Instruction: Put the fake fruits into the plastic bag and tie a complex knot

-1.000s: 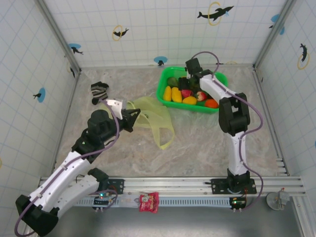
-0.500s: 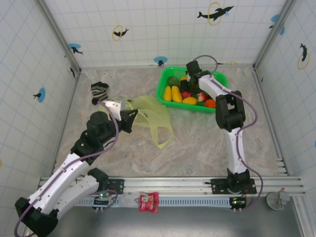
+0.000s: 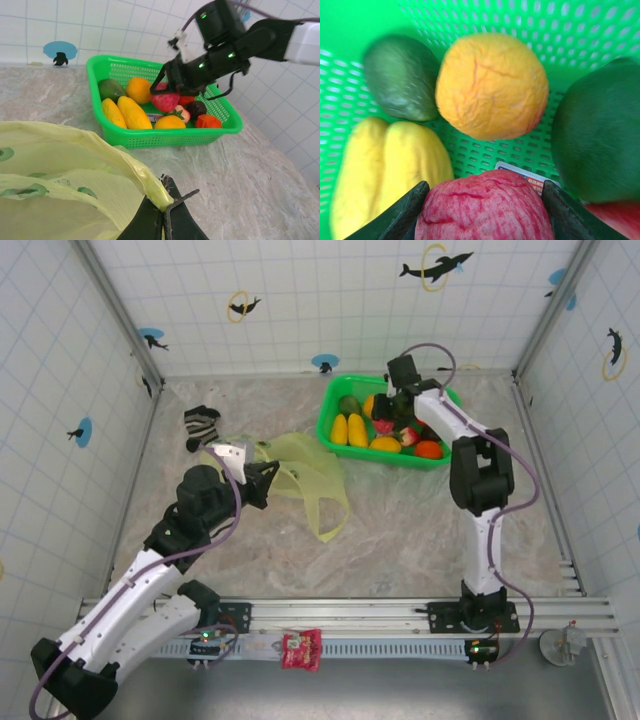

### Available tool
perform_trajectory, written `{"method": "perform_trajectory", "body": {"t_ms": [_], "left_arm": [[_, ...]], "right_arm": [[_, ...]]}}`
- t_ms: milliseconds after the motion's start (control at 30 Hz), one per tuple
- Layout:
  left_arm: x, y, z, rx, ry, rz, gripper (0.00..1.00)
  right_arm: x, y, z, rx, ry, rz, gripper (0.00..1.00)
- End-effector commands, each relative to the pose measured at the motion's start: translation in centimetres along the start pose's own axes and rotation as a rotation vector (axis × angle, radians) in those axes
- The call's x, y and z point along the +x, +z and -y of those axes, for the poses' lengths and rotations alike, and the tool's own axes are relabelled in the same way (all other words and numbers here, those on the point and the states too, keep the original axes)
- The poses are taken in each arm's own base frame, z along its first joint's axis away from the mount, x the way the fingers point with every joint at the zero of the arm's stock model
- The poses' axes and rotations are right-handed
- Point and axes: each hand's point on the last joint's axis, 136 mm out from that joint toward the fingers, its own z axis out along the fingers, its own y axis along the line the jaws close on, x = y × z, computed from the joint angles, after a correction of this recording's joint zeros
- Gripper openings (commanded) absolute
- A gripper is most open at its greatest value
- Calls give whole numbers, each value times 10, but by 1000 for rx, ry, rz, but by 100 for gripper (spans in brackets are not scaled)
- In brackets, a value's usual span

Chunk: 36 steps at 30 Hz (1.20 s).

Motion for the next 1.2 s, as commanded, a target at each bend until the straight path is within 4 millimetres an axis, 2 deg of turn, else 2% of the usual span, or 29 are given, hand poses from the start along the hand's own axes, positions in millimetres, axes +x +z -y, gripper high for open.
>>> {"method": "perform_trajectory", "body": {"t_ms": [0,100,133,200,267,333,433,533,733,1033,1167], "left_arm": [[-3,0,-1,-9,23,12,0],[-6,-1,-1,-13,25,21,0],[-6,-2,0,-13,26,21,0],[-6,-1,-1,-12,25,21,0],[-5,-1,-1,-13,21,20,0],[-6,-1,-1,-11,20,21,0],[-5,-2,0,-10,22,19,0],[-4,-2,-1,-12,22,14,0],[-3,-2,0,-5,17,12,0],[-9,-4,4,5,23,25,0],[-9,-3,6,18,25,27,0]], "right_arm": [[-34,-57,-28,-122,-14,152,52],[-30,-84,-57,-241,-33,173,50],[-25,-93,-73,-314,-47,177,49],[-6,-106,-106,-439,-76,173,49],[24,-116,-145,-583,-121,133,48],[52,-121,-173,-672,-150,91,48],[88,-126,-208,-805,-155,46,48],[109,-128,-237,-895,-166,22,48],[127,-126,-281,-1001,-176,-24,48],[157,-110,-321,-1071,-180,-111,46],[163,-98,-336,-1057,-196,-117,45]]}}
